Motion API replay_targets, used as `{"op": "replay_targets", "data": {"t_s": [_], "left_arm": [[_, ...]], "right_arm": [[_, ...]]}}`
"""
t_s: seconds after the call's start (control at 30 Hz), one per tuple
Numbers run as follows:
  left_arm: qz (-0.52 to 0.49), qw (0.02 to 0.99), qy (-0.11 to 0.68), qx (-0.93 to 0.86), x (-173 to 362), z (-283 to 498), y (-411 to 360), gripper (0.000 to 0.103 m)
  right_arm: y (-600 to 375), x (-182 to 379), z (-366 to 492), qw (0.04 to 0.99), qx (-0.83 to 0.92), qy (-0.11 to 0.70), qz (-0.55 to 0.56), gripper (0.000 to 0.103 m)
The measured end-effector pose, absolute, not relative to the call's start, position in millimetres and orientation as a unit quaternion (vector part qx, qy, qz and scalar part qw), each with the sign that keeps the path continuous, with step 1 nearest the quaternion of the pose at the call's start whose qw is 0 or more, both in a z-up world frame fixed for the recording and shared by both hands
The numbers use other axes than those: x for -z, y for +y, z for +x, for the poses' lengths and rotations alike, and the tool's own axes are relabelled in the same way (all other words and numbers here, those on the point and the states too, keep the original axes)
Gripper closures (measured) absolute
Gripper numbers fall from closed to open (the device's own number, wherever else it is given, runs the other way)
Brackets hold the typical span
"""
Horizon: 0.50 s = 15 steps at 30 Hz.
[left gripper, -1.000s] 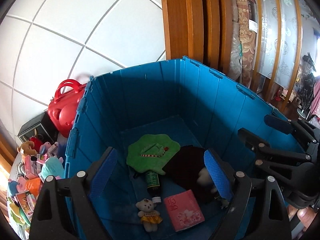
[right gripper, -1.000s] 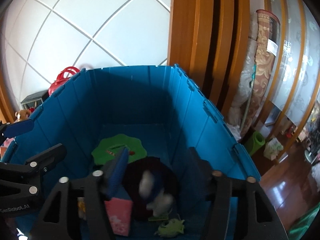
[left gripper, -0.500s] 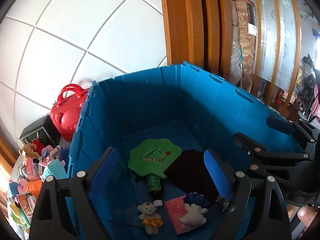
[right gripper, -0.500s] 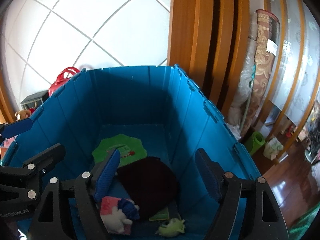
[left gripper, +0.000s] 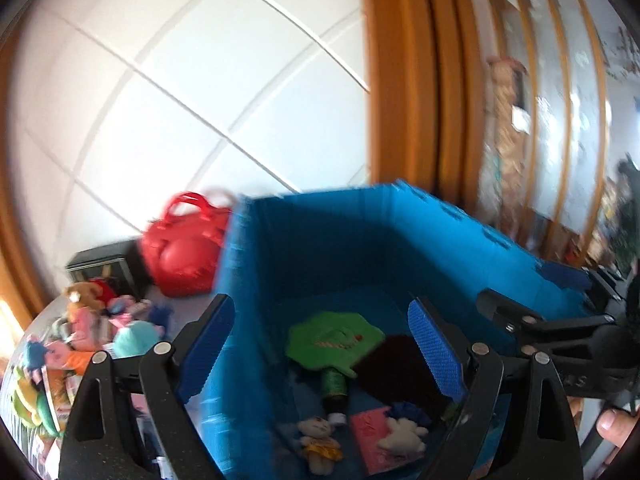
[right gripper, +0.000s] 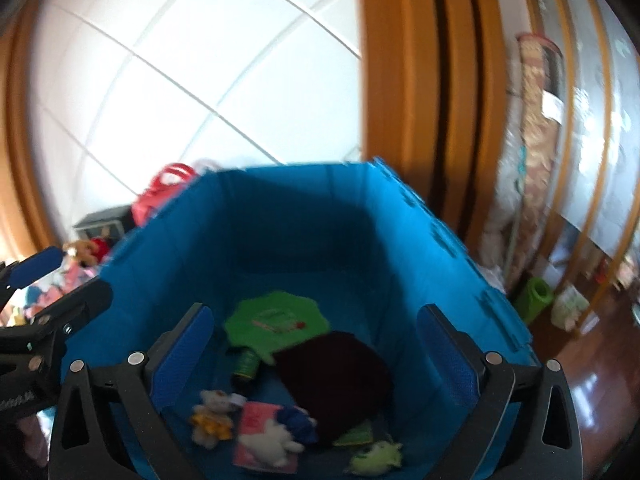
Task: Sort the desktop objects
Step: 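Withdraw both open tools from the crate back toward the bed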
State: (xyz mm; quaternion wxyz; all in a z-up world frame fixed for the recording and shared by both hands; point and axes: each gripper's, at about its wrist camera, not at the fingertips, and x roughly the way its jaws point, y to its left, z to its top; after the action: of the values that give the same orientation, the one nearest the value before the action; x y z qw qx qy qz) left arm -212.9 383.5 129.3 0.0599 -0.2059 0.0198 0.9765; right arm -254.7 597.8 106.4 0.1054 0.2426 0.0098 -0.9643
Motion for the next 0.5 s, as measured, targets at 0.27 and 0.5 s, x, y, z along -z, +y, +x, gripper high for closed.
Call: {"op": "replay_targets", "data": {"t_s": [0.27, 0.5], "left_arm": [[-0.212, -0.031, -0.012, -0.977, -132.1, -182.9, 295.1, 0.014], [-0.235, -0.097, -0.041, -0.966, -114.3, -163.0, 206.2, 0.014]], "right_arm": [[536.0, -142.4, -214.0, 0.204, 0.968, -0.017, 0.148, 0.000], [453.5, -146.0, -199.4, 0.304, 0.942, -0.005, 0.143, 0.000]]}}
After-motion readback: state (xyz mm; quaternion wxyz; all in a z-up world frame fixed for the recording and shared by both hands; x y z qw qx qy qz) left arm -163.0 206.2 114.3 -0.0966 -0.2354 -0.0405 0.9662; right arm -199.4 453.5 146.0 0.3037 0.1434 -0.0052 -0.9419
